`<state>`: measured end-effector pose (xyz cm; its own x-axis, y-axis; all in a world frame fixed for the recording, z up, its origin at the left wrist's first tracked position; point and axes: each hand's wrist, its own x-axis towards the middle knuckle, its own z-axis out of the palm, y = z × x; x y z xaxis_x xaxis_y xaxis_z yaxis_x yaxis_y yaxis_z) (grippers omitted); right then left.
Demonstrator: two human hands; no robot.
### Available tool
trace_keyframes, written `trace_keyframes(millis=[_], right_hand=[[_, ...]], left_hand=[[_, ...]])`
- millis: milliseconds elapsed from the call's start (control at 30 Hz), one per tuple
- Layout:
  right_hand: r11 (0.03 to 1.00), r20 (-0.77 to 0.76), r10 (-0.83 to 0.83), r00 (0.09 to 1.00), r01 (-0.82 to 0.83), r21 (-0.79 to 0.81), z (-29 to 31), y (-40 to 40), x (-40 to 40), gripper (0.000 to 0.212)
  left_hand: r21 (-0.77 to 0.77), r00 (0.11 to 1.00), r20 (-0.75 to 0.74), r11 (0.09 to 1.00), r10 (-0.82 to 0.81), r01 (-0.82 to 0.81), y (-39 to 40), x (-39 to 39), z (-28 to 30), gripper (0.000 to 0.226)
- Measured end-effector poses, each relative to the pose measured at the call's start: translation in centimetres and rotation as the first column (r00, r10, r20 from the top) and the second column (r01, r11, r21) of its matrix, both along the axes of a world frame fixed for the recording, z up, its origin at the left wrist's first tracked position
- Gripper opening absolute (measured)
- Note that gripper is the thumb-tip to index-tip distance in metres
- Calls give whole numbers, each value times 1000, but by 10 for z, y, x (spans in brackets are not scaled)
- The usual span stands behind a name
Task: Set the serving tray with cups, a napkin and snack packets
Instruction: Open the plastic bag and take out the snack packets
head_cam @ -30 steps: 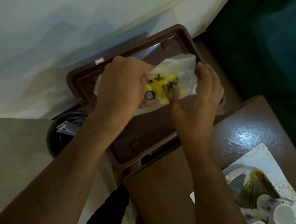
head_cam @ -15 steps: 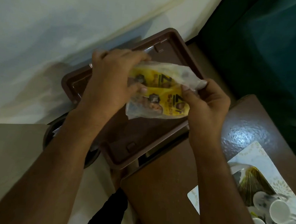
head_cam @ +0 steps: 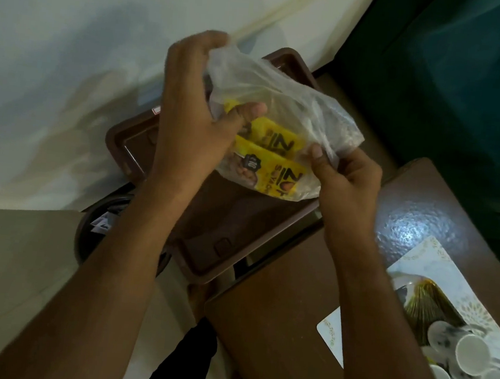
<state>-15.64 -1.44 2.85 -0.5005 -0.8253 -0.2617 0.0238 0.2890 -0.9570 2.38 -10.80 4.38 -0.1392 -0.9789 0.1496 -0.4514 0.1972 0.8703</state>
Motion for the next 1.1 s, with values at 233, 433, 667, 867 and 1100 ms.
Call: trace_keyframes(millis=[233, 433, 667, 867, 1100], right_hand=[[991, 160, -104, 982, 116, -67, -4, -3, 2, 11], [944, 35, -328, 944, 329, -26, -8, -4, -5, 15], [951, -107, -290, 951, 273, -147, 1, -7, 0, 13], [991, 10, 35, 999, -33, -133, -3, 0, -8, 51], [985, 62, -138, 989, 143, -91, -3, -2, 2, 15]], left_hand=[[441, 987, -163, 894, -3, 75, 3, 18, -22, 57], [318, 984, -159, 948, 78, -23, 1, 9, -14, 15], [293, 938, -263, 945, 225, -145, -1, -3, -10, 31], [110, 943, -255, 975, 215, -193, -12, -8, -5, 19], [115, 931, -307, 979, 196, -168, -14, -3, 2, 19]])
